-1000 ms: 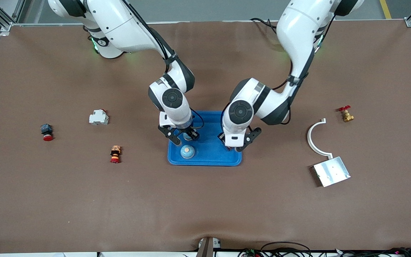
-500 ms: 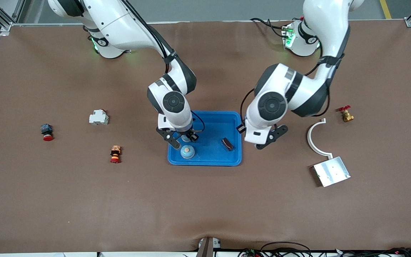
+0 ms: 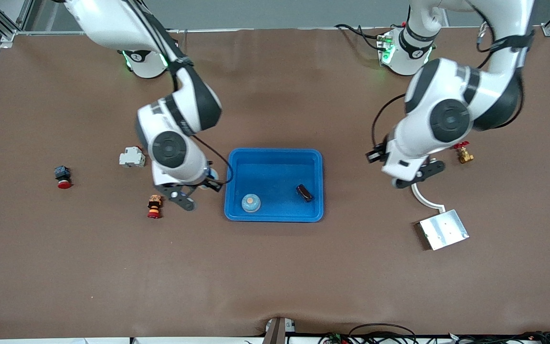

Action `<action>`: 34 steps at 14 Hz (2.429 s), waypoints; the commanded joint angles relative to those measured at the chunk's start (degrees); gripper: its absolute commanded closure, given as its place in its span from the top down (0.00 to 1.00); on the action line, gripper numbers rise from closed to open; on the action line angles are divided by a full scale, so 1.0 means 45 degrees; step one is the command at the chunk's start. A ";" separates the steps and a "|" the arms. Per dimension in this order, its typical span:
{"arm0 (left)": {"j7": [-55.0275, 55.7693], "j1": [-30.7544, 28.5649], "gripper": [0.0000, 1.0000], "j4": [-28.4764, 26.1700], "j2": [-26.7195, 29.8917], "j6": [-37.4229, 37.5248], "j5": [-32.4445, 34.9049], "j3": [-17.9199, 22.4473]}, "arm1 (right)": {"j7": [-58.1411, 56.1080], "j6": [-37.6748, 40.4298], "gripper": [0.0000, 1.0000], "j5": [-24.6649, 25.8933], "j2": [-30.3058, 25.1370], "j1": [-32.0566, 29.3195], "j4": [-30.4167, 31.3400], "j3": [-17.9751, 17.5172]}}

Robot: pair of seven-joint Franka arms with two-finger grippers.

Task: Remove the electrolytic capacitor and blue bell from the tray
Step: 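Set the capacitor by the bracket while the right gripper carries the bell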

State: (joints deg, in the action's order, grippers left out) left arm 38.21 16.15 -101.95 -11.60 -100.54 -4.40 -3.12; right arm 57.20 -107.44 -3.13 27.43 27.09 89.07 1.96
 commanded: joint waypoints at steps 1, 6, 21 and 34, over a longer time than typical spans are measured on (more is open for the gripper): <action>-0.1942 -0.1338 0.00 -0.1523 0.1268 -0.0294 0.0585 -0.0087 | -0.1513 0.0165 0.00 -0.0027 -0.1170 -0.0920 0.1024 -0.0221; -0.5966 -0.3956 0.00 -0.1758 0.1387 -0.0703 0.0957 -0.0107 | -0.4134 0.0713 0.00 -0.0027 -0.2148 -0.2249 0.1611 -0.0202; -0.7300 -0.5171 0.00 -0.2560 -0.2537 -0.6016 0.2404 -0.0087 | -1.5091 0.0812 0.00 -0.0008 -0.2969 -0.8010 0.2880 -0.0162; -0.7125 -0.5093 0.00 -0.2228 -0.4120 -0.6662 0.2404 -0.0107 | -1.7455 -0.3794 0.00 0.0129 -0.5196 -0.9398 0.8211 -0.0143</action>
State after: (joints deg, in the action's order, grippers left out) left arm 5.97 -6.69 -112.78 -29.03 -130.33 5.21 -3.42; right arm -18.56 -120.33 -3.00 6.46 -12.86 121.03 2.34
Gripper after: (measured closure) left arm 0.656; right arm 0.344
